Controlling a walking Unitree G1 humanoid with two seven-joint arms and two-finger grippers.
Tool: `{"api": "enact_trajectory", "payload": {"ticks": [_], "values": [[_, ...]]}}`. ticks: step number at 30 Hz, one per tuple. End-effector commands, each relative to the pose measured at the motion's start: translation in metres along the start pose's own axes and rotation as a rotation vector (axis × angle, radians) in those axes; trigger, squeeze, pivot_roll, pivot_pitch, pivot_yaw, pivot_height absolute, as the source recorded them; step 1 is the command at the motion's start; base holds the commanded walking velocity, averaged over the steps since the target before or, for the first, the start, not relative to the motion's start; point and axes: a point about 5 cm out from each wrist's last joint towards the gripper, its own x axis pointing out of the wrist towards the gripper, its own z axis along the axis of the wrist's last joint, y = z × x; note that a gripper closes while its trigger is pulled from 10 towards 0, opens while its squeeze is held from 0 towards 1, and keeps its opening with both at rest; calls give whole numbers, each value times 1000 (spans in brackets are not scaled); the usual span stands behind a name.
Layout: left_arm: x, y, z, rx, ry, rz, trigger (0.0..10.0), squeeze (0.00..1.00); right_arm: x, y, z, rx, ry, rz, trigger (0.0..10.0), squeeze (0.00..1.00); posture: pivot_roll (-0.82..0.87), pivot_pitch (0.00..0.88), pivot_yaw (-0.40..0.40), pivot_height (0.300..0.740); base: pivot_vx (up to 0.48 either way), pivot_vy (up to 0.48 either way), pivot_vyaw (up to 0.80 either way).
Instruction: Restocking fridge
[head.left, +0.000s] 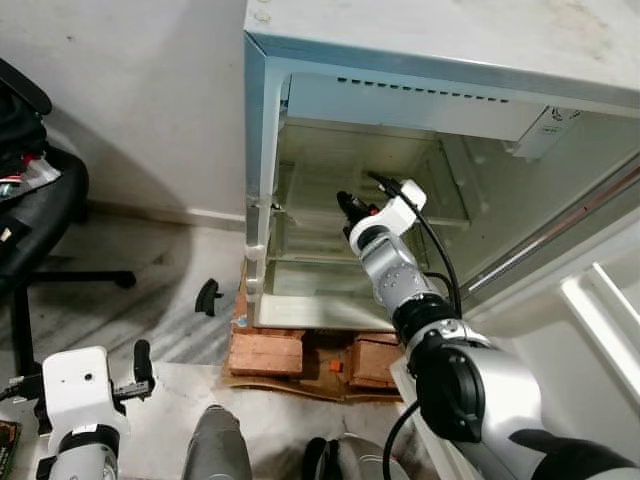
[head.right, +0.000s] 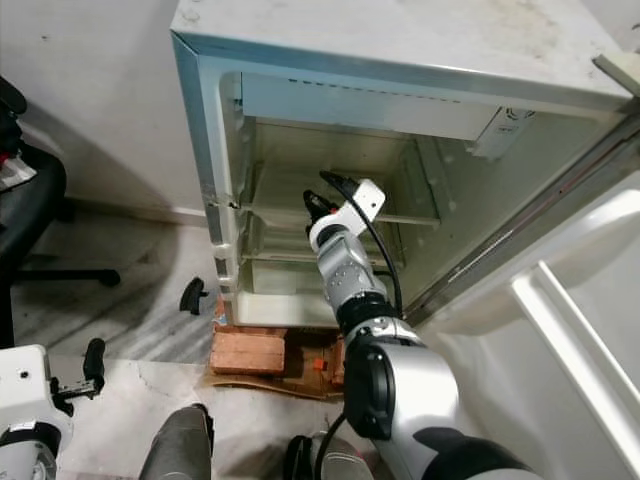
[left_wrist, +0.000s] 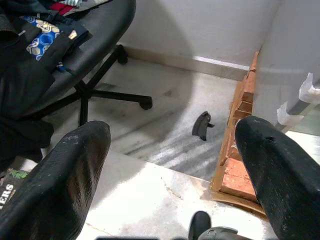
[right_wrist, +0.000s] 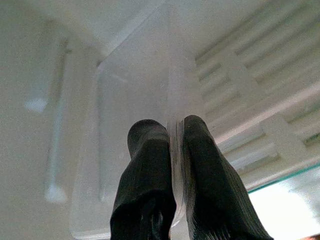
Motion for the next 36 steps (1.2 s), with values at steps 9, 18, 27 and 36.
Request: {"api": "enact_trajectory", "payload": {"ticks": [9, 18, 27, 36], "values": [[-8, 2, -1, 4, 27, 25, 10000, 0, -10, 71, -64, 170, 177, 120, 10000, 639, 449, 263, -179, 740, 0, 0, 0], [-6, 4, 2, -2, 23, 42, 10000, 0, -11, 100, -64, 298, 192, 212, 10000, 1000, 447, 261, -187, 740, 0, 0, 0], [1, 2, 4, -13, 9, 45, 10000, 0, -8, 97, -54, 250, 175, 250, 10000, 1000, 432, 247, -199, 740, 0, 0, 0], [15, -4, 7, -26, -19, 30, 10000, 0, 0, 59, -26, -122, 68, 204, 10000, 1000, 391, 209, -203, 740, 0, 0, 0]]}}
